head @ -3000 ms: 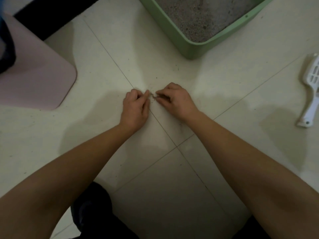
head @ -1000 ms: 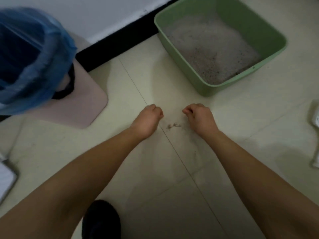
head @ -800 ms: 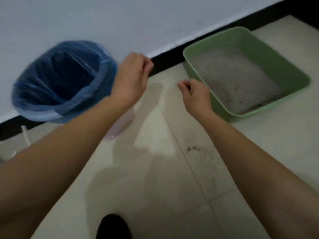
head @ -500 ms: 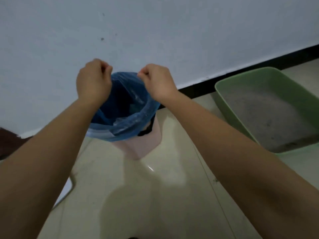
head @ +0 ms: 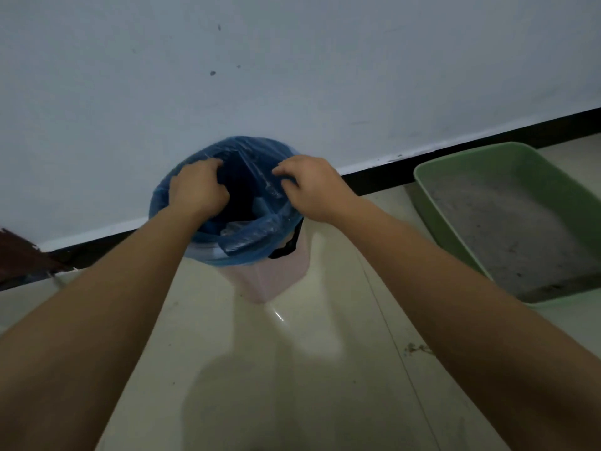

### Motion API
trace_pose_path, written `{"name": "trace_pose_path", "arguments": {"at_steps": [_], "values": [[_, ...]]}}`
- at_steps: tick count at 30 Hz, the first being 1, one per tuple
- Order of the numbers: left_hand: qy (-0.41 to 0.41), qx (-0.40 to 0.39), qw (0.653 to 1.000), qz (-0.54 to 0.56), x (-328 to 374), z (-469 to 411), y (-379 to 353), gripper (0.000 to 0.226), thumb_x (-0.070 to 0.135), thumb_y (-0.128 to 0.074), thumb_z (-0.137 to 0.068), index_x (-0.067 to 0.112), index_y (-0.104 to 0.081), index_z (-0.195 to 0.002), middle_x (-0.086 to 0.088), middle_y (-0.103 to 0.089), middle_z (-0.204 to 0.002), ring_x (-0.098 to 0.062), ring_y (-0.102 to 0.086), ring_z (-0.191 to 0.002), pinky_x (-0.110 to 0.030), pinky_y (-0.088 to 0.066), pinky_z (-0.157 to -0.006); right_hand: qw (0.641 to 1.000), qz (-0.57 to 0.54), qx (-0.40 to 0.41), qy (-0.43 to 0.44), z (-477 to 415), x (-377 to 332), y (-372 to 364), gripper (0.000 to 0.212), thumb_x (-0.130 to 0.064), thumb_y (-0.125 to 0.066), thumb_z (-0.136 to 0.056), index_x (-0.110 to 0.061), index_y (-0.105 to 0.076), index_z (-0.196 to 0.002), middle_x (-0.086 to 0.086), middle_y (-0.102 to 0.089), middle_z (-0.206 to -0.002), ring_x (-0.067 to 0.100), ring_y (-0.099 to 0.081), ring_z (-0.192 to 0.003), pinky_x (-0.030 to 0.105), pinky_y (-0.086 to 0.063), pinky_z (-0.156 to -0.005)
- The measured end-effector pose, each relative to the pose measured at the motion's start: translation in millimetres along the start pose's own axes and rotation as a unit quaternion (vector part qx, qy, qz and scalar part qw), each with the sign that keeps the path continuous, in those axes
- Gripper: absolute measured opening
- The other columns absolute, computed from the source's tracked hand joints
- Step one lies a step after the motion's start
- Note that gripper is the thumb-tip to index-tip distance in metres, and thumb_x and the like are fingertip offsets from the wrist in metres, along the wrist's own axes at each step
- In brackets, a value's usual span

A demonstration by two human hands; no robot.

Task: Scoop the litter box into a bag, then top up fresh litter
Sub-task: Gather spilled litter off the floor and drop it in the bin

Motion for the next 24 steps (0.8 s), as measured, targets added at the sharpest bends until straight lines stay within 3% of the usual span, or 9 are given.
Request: {"name": "trace_pose_path", "arguments": {"at_steps": [2, 6, 10, 12, 14, 16, 19, 22, 24], "values": [[0.015, 0.035, 0.999, 0.036, 14.8, 1.6, 1.9, 0.043, 0.026, -0.055, -0.092, 0.015, -0.054, -0.134, -0.008, -0.067, -0.118, -0.032, -0.059, -0.112, -0.045, -0.047, -0.095, 0.998, -0.033, 0.054, 0.004, 18.0, 9.2, 13.2, 0.035, -0.018, -0.053, -0.097, -0.011, -0.06, -0.131, 0.008, -0.061, -0.13, 0.023, -0.055, -0.121, 0.037, -0.044, -0.103], [-0.048, 0.119, 0.983, 0.134, 72.8, 11.1, 1.3, 0.035, 0.015, -0.043, -0.095, 0.012, -0.061, -0.125, -0.009, -0.063, -0.124, -0.026, -0.056, -0.112, -0.04, -0.045, -0.1, 0.996, -0.016, 0.076, -0.046, 76.9, 57.8, 34.2, 0.035, -0.028, -0.05, -0.1, -0.016, -0.058, -0.133, 0.004, -0.062, -0.127, 0.019, -0.056, -0.116, 0.037, -0.047, -0.098], [-0.167, 0.203, 0.936, 0.234, 153.8, 46.3, -23.4, 0.028, 0.018, -0.045, -0.097, 0.009, -0.062, -0.118, -0.005, -0.061, -0.122, -0.017, -0.051, -0.115, -0.016, -0.031, -0.099, 0.992, 0.004, 0.01, -0.123, 175.9, 127.7, 25.9, 0.03, -0.03, -0.05, -0.101, -0.017, -0.065, -0.125, 0.002, -0.069, -0.117, 0.021, -0.064, -0.103, 0.037, -0.052, -0.089], [-0.218, 0.195, 0.922, 0.253, 190.9, 73.0, -55.9, 0.027, 0.015, -0.048, -0.094, 0.007, -0.063, -0.115, -0.008, -0.06, -0.122, -0.02, -0.052, -0.115, -0.022, -0.035, -0.101, 0.984, 0.018, -0.033, -0.175, 230.5, 159.4, 12.6, 0.028, -0.029, -0.052, -0.1, -0.018, -0.067, -0.121, 0.001, -0.07, -0.116, 0.022, -0.066, -0.099, 0.034, -0.053, -0.085], [-0.26, 0.142, 0.918, 0.265, 221.9, 102.2, -97.4, 0.027, 0.012, -0.051, -0.092, 0.005, -0.064, -0.115, -0.011, -0.061, -0.123, -0.024, -0.054, -0.115, -0.028, -0.036, -0.102, 0.972, 0.042, -0.057, -0.222, 283.4, 185.3, 0.7, 0.026, -0.026, -0.053, -0.099, -0.017, -0.069, -0.118, 0.003, -0.07, -0.115, 0.025, -0.066, -0.1, 0.033, -0.052, -0.085], [-0.278, 0.018, 0.927, 0.251, 239.8, 135.2, -146.4, 0.033, 0.011, -0.05, -0.094, 0.005, -0.06, -0.124, -0.013, -0.057, -0.132, -0.027, -0.052, -0.122, -0.026, -0.031, -0.106, 0.963, 0.062, -0.067, -0.255, 331.6, 202.2, -12.0, 0.027, -0.024, -0.053, -0.098, -0.015, -0.07, -0.116, 0.006, -0.069, -0.114, 0.028, -0.065, -0.102, 0.034, -0.051, -0.085], [-0.263, -0.164, 0.938, 0.155, 237.0, 192.6, -222.7, 0.053, 0.026, -0.035, -0.102, 0.003, -0.028, -0.149, -0.014, -0.027, -0.156, -0.026, -0.024, -0.144, -0.03, -0.013, -0.119, 0.944, 0.123, -0.054, -0.3, 392.3, 214.8, -29.3, 0.046, -0.035, -0.04, -0.097, -0.01, -0.065, -0.125, 0.013, -0.063, -0.128, 0.034, -0.06, -0.117, 0.038, -0.049, -0.095], [-0.22, -0.224, 0.948, 0.055, 211.5, 246.9, -268.1, 0.07, 0.042, -0.009, -0.095, 0.002, -0.006, -0.152, -0.015, -0.003, -0.161, -0.025, 0.0, -0.149, -0.041, -0.001, -0.121, 0.925, 0.175, -0.078, -0.328, 432.9, 212.1, -50.1, 0.066, -0.048, -0.03, -0.1, -0.006, -0.036, -0.15, 0.017, -0.029, -0.159, 0.031, -0.026, -0.147, 0.045, -0.025, -0.118], [-0.214, -0.257, 0.942, 0.029, 198.2, 274.1, -281.1, 0.077, 0.048, -0.004, -0.089, 0.004, 0.001, -0.153, -0.013, 0.008, -0.161, -0.022, 0.014, -0.148, -0.044, 0.006, -0.12, 0.917, 0.194, -0.116, -0.329, 446.3, 205.3, -64.4, 0.079, -0.059, -0.023, -0.1, -0.005, -0.012, -0.157, 0.015, -0.003, -0.165, 0.029, 0.0, -0.152, 0.048, -0.008, -0.123]]}}
Point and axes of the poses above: each hand's wrist, its own z-axis away from the middle knuckle, its own y-axis out of the back of the hand, x = y × z, the point moved 4 cm from there along -z, towards the middle knuckle
